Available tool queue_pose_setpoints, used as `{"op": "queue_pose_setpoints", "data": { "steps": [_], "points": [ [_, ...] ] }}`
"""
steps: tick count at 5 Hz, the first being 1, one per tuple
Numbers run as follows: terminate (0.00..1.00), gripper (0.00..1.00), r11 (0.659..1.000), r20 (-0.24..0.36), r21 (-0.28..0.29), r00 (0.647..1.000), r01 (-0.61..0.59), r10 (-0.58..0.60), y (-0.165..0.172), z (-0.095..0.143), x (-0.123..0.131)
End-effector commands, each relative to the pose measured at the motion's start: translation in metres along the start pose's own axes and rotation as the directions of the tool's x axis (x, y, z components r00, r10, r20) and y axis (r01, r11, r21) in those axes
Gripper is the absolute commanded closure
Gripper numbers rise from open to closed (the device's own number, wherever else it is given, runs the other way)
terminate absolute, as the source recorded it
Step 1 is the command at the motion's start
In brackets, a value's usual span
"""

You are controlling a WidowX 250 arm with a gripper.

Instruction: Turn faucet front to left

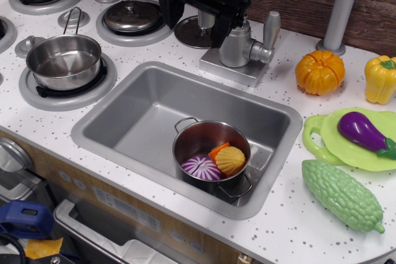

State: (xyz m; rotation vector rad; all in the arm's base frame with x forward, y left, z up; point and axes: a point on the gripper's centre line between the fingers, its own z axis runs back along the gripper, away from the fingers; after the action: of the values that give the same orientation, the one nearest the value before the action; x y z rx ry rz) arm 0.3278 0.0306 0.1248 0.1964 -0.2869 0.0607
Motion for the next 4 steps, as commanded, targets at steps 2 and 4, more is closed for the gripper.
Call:
{"op": "queue_pose_setpoints", "data": {
  "steps": [2,4],
  "points": [
    [0.0,0.0,1.0,0.146,0.012,0.989,-0.021,0.019,0.004,0.002,0.033],
    [0.0,1.0,0.999,0.163,0.046,0.987,-0.016,0.009,0.017,-0.004,0.037]
  ]
}}
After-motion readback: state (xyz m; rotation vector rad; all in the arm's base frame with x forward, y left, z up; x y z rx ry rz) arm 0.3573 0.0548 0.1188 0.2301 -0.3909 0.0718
